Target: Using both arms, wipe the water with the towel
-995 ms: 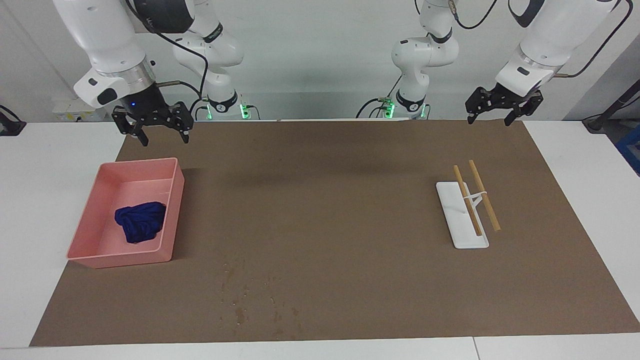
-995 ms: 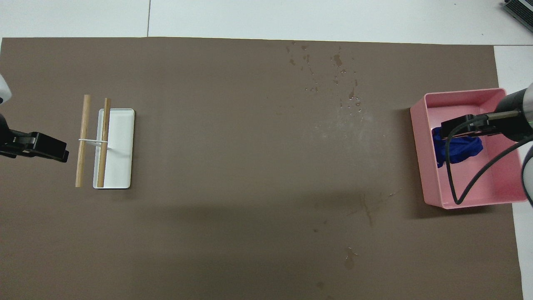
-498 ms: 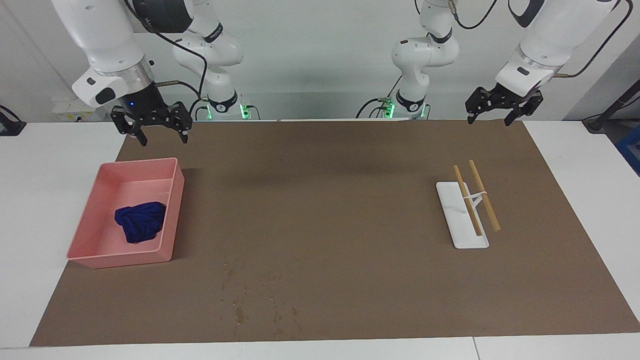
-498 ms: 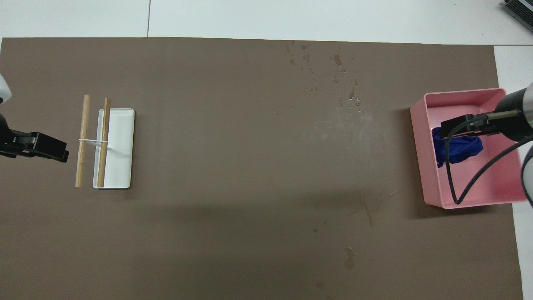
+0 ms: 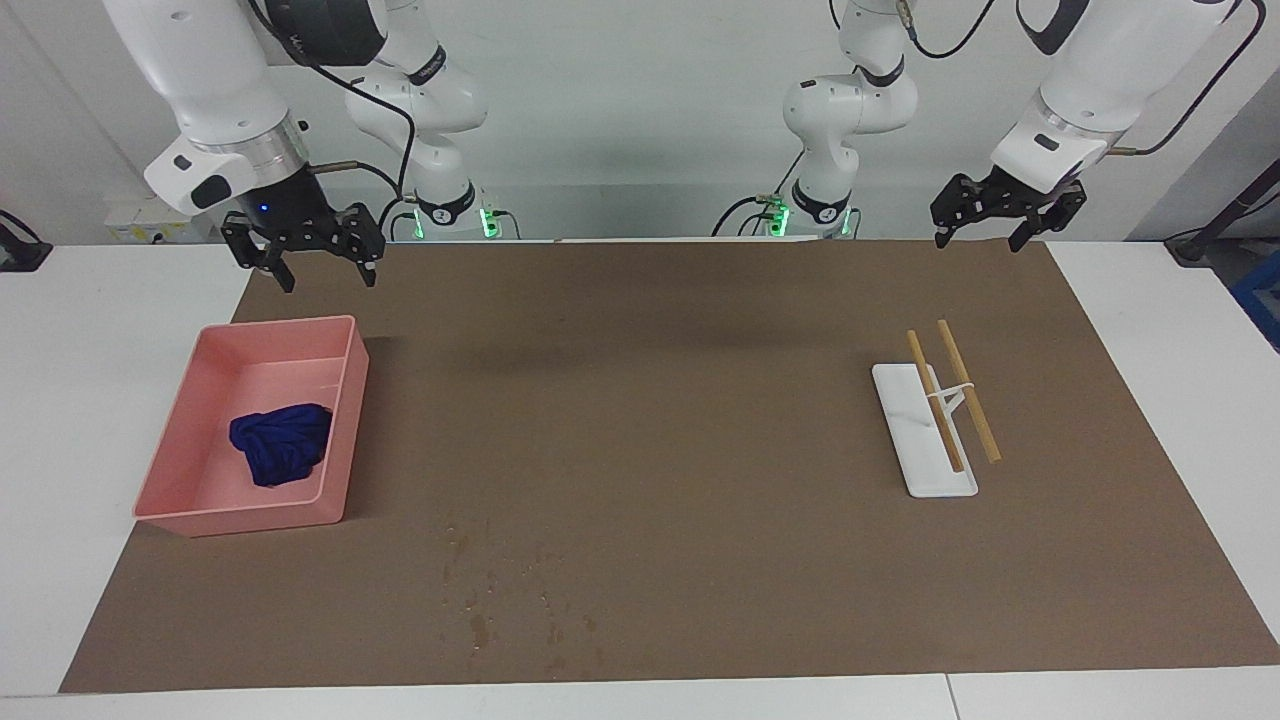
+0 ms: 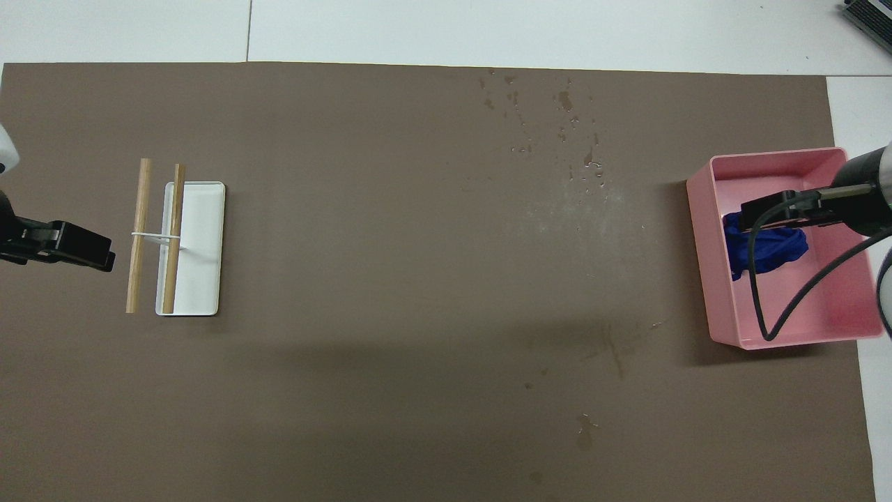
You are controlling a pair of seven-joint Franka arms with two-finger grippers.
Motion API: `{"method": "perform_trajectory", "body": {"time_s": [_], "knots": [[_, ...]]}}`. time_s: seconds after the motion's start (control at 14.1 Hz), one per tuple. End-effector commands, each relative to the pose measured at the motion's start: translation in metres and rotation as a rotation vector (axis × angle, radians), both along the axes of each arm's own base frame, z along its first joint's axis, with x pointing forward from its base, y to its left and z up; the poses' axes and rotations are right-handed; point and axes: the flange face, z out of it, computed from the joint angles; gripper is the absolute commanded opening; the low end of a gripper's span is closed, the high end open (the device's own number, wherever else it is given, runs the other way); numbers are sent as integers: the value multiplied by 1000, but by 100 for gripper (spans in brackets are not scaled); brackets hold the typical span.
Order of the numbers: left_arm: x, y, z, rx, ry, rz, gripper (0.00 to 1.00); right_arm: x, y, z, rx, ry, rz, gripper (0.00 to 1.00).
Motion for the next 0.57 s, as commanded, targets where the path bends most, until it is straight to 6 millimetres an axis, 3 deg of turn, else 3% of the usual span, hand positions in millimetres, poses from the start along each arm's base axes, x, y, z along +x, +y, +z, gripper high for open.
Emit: {"method": "perform_trajectory", "body": {"time_s": [0.0, 0.5], "knots": [[-8, 2, 2, 18, 5, -5, 100, 0, -12, 0, 16, -3, -28, 100], [-8, 2, 2, 18, 5, -3, 100, 0, -7, 1, 17, -6, -19, 100]]}}
